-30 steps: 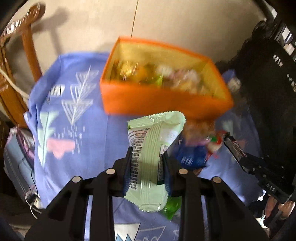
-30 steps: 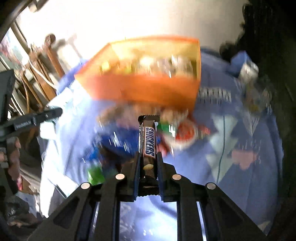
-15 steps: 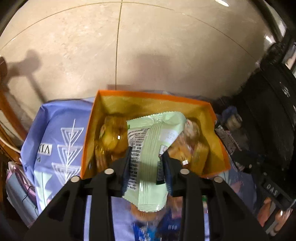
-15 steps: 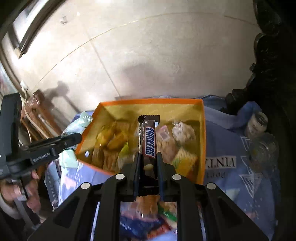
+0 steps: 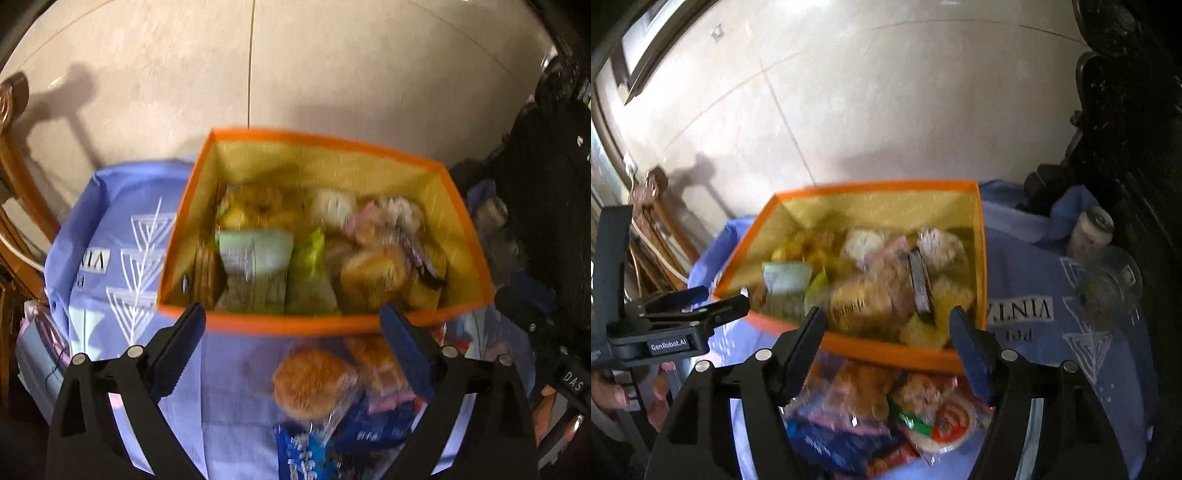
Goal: Organize snacks
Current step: 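Grasp a clear biscuit bag with the right tool while the left tool grasps a clear stick-biscuit bag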
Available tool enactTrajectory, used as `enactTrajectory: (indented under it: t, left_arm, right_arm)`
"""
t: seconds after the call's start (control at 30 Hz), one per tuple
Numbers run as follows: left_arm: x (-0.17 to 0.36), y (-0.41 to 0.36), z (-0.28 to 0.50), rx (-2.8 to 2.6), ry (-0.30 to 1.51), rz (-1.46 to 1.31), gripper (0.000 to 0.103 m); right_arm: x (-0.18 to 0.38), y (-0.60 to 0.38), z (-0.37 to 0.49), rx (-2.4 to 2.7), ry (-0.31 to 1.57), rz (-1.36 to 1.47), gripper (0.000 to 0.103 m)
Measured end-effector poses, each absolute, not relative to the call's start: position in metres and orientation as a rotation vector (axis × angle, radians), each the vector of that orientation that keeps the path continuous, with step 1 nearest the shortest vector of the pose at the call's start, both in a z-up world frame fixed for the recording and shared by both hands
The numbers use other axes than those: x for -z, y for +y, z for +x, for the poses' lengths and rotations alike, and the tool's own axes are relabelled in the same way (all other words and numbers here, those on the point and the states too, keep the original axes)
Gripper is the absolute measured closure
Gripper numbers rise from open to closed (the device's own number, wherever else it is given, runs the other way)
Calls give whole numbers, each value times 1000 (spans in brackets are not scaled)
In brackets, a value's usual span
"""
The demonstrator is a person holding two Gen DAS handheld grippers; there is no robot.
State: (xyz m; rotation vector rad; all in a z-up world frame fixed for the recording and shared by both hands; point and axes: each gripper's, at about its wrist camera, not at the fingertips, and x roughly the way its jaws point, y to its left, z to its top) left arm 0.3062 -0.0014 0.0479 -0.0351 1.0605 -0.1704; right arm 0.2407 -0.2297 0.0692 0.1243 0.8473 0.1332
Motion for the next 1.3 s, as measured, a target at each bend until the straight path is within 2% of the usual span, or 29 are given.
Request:
enactTrajectory:
  t: [0.33,0.73,0.8,1.0,1.3]
  left_arm:
    - [5,-7,265,180,1187,-26,10]
    - [71,-24,271,209,1305,-18,10]
    - [76,-21,273,219,1306,-39,23]
    - [81,-23,272,245,1293,12,37]
    - [66,8,258,232,1272,-50,45]
  right_arm:
    - [-37,-230,207,-121,917,88,32]
    - [-25,-225,205,-84,961,43,32]
    - [-25,-221,205,-76,958,17,31]
    - [-25,-208,207,-62,961,-55,31]
    - [-33,-191,206,-40,949,-137,27]
